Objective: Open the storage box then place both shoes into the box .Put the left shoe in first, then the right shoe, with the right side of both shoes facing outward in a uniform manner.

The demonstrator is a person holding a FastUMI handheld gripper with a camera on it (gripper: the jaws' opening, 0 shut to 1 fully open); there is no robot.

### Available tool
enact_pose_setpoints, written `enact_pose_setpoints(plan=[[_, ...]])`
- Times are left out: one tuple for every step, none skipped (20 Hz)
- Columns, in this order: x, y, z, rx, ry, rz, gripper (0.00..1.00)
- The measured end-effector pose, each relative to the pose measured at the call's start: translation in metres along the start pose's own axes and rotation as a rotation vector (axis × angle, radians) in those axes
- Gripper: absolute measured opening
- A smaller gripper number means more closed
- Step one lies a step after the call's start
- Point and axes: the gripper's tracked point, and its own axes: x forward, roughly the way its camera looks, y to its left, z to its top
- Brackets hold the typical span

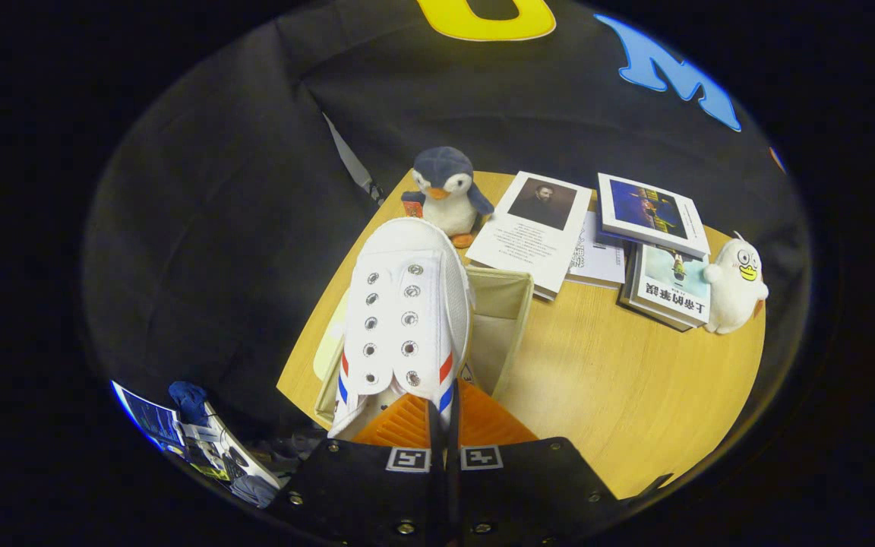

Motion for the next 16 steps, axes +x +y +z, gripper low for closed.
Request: enact_pose_setpoints(plan=[[0.006, -0.001, -0.003, -0.006, 0.007, 0.001, 0.00], [0.007, 0.004, -0.004, -0.014, 0.014, 0.002, 0.00], [0.009, 0.009, -0.004, -0.020, 0.020, -0.002, 0.01], [0.014, 0.010, -0.004, -0.030, 0.028, -0.008, 0.00], [0.019, 0.013, -0.005, -0.034, 0.033, -0.003, 0.01], [0.021, 0.019, -0.003, -0.025, 0.025, 0.024, 0.06], [0.021, 0.018, 0.000, -0.027, 0.007, 0.021, 0.24], [0.015, 0.015, 0.006, -0.033, -0.017, 0.014, 0.42], [0.008, 0.008, 0.013, -0.036, -0.049, -0.005, 0.55], [0.000, 0.002, 0.019, -0.043, -0.076, -0.023, 0.75], [-0.008, -0.005, 0.024, -0.047, -0.108, -0.042, 0.85], [-0.018, -0.013, 0.029, -0.049, -0.142, -0.059, 0.86], [-0.027, -0.019, 0.032, -0.048, -0.178, -0.065, 0.87], [-0.037, -0.024, 0.035, -0.044, -0.211, -0.069, 0.87], [-0.049, -0.029, 0.036, -0.037, -0.248, -0.073, 0.92], [-0.062, -0.038, 0.039, -0.032, -0.291, -0.086, 0.95]])
